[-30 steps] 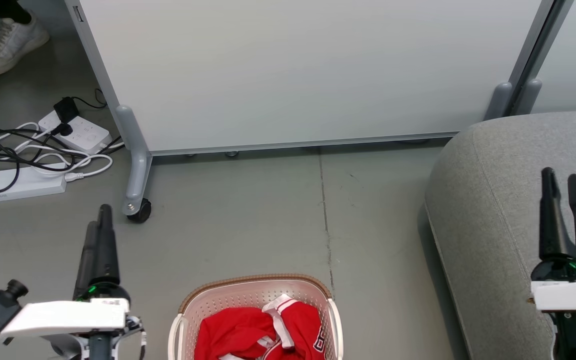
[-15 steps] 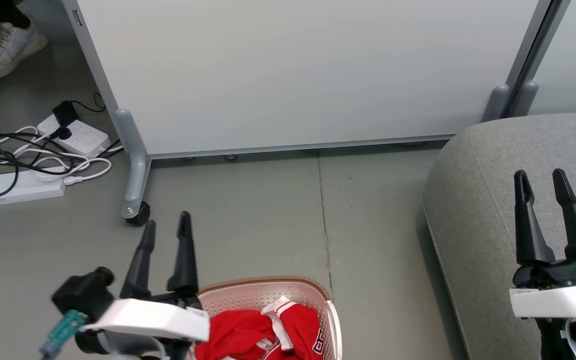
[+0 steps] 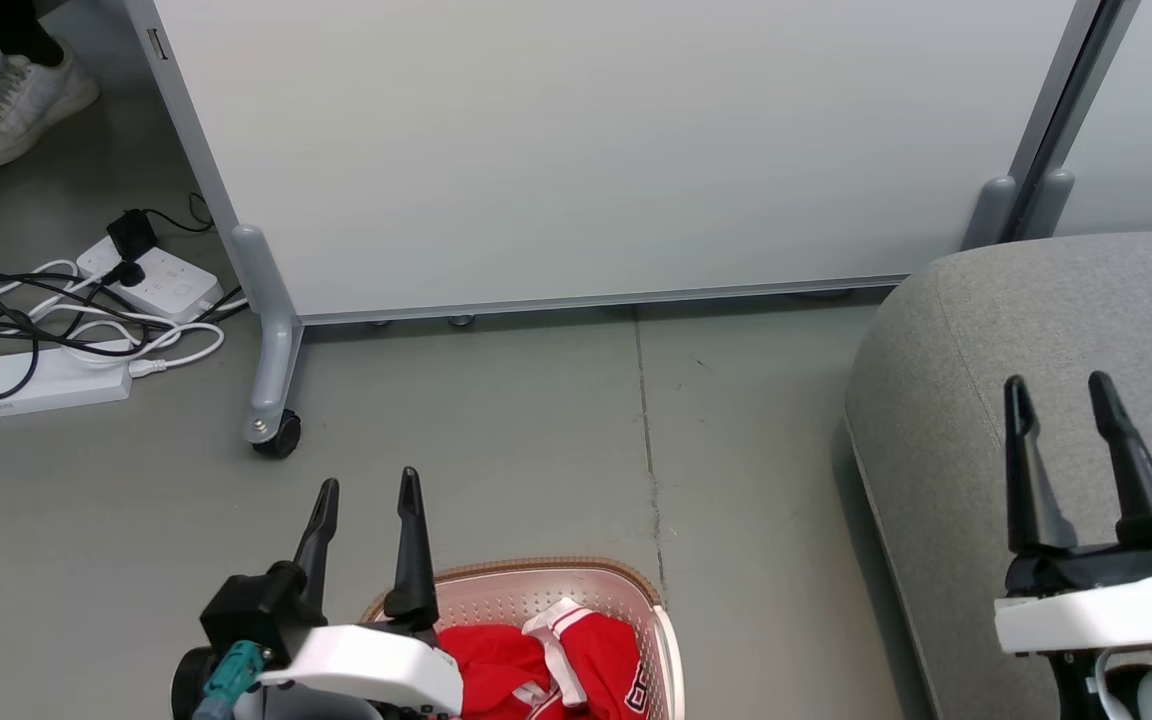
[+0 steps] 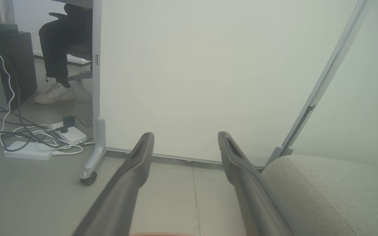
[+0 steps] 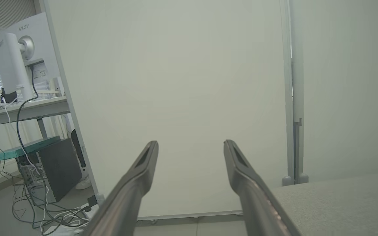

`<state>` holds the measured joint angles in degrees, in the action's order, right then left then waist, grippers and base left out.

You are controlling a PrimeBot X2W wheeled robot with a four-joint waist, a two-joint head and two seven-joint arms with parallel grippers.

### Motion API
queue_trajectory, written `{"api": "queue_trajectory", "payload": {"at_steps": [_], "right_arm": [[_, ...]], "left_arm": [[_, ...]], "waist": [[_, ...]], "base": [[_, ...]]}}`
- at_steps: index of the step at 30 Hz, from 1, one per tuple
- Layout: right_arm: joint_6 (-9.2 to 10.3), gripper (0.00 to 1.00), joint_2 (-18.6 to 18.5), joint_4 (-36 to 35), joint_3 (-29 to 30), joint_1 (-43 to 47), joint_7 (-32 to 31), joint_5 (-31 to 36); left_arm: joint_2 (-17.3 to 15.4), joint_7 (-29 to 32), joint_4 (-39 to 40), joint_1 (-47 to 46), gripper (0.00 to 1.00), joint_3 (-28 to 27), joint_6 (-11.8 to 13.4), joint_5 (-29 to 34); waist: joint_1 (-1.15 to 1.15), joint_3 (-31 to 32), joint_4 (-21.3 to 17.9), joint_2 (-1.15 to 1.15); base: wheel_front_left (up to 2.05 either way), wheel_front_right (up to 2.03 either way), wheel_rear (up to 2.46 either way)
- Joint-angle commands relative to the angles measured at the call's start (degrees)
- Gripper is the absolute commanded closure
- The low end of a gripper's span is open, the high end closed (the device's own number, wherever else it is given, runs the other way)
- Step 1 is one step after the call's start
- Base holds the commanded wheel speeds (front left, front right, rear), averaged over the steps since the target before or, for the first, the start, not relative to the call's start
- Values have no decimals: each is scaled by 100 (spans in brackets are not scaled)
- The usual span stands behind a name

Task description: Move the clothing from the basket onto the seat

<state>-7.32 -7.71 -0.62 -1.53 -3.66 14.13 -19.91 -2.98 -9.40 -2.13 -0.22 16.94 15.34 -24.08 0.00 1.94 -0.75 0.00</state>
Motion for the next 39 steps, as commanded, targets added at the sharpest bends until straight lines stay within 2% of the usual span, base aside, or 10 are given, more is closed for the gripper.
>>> {"api": "queue_trajectory", "payload": {"at_steps": [1, 8, 20, 29, 39], "right_arm": [[-22, 0, -15, 41, 6, 6, 28, 210], [-23, 0, 55, 305, -60, -11, 47, 640], [-25, 0, 222, 718, 3, -21, 67, 1227], [-20, 0, 315, 864, 18, -42, 78, 1701], [-22, 0, 409, 991, 37, -60, 98, 2137]], "left_arm": [[-31, -54, -4, -73, 0, 42, 64, 180], [-32, -153, -244, -71, 0, 159, 150, 514], [-11, -306, -551, -29, 0, 218, 76, 985], [-4, -404, -594, -29, 0, 314, 191, 1303], [0, -516, -612, 65, 0, 197, 212, 1137]], "waist": [[0, 1, 1, 0], [0, 13, -8, 0], [0, 52, -25, 0], [0, 74, -31, 0], [0, 103, -42, 0]], "base": [[0, 0, 0], [0, 0, 0], [0, 0, 0], [0, 0, 0], [0, 0, 0]]}}
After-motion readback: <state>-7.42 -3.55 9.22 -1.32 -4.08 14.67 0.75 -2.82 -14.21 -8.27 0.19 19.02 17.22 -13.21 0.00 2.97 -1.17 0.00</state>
